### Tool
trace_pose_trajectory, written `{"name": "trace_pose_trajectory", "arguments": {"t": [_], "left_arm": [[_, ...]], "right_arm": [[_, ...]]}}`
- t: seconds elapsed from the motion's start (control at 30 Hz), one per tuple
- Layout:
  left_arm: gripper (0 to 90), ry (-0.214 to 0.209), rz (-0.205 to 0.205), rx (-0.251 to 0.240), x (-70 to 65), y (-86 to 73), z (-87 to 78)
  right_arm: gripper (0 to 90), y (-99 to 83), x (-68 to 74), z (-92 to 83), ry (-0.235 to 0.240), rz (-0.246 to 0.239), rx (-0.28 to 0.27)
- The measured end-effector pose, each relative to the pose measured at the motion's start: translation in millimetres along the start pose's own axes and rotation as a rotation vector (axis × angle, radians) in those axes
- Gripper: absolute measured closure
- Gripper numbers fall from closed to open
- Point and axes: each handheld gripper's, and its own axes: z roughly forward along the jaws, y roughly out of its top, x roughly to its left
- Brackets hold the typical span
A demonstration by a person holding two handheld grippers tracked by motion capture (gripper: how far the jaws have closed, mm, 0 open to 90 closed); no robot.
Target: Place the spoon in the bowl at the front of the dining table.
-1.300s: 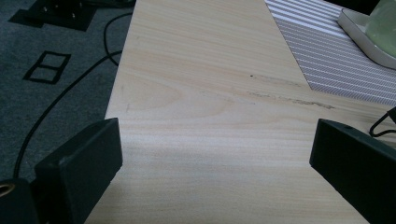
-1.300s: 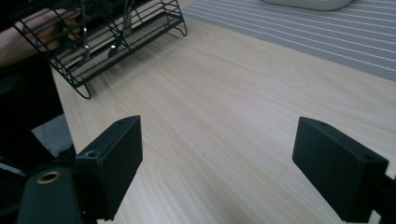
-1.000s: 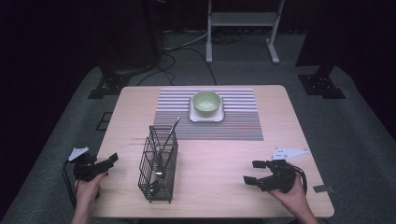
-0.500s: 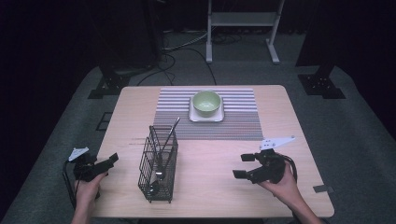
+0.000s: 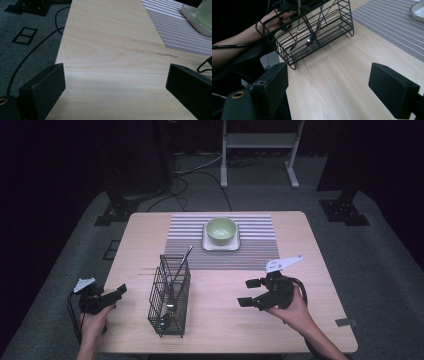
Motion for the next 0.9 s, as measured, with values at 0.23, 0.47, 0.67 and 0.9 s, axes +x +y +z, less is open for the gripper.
{"name": "trace_pose_trajectory", "arguments": {"t": [0.23, 0.47, 0.67, 0.9], "left_arm": [[1.3, 0.000, -0.001, 0.000, 0.2, -0.1, 0.0], [1.3, -0.001, -0.001, 0.001, 0.2, -0.1, -0.1], [1.3, -0.001, -0.002, -0.001, 0.0, -0.1, -0.1], [1.3, -0.001, -0.003, -0.003, 0.2, -0.1, -0.3]], "right_arm": [[15.3, 15.7, 7.1, 10.0, 0.028, -0.012, 0.017], [15.3, 29.2, 13.6, 15.4, 0.042, -0.019, 0.033], [15.3, 41.4, 20.2, 18.5, 0.054, -0.027, 0.043], [15.3, 57.9, 26.0, 24.9, 0.059, -0.045, 0.057]]}}
